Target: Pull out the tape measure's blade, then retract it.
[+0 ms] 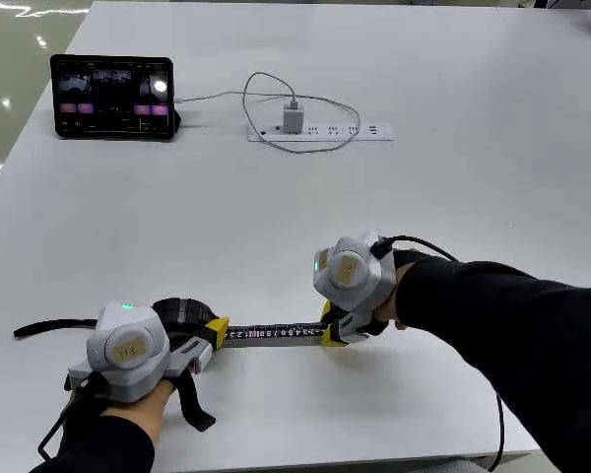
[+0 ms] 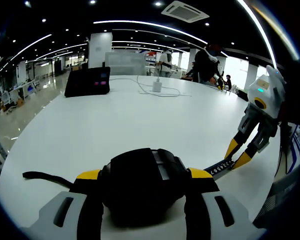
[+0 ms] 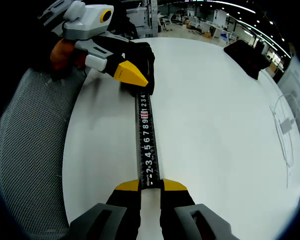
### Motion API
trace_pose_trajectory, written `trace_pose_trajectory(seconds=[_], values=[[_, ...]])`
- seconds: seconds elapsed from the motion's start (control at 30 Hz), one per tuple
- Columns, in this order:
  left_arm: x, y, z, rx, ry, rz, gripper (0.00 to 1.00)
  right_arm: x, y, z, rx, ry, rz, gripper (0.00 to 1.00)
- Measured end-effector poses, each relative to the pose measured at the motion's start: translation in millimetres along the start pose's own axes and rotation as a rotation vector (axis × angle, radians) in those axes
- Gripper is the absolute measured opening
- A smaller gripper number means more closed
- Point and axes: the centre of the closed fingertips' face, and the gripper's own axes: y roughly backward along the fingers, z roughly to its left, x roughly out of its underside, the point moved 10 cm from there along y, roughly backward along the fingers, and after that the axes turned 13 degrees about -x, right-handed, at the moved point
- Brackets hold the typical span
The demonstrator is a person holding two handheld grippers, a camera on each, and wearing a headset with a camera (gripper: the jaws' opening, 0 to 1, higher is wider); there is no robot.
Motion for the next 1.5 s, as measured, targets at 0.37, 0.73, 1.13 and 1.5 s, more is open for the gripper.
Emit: trace_pose_trajectory(seconds=[0.37, 0.73, 1.13, 1.5], values=[[0.3, 0.2, 2.0, 0.018, 0.000, 0.000, 0.60, -2.5, -1.9, -1.4, -0.009, -0.005, -0.021, 0.10], [-0.1, 0.1, 2.8, 0.018, -0.005, 0.003, 0.60, -6.9, -2.9, -0.7, -0.005, 0.003, -0.013, 0.10], [0.3, 0.5, 3.0, 0.025, -0.004, 0.005, 0.60, -6.9, -4.0, -1.4, -0.011, 0.027, -0.040, 0.10], [0.5, 0.7, 2.4, 0.023, 0.001, 0.005, 0.60, -12.1, -6.0, -0.7, -0.003, -0.001, -0.046, 0.11]])
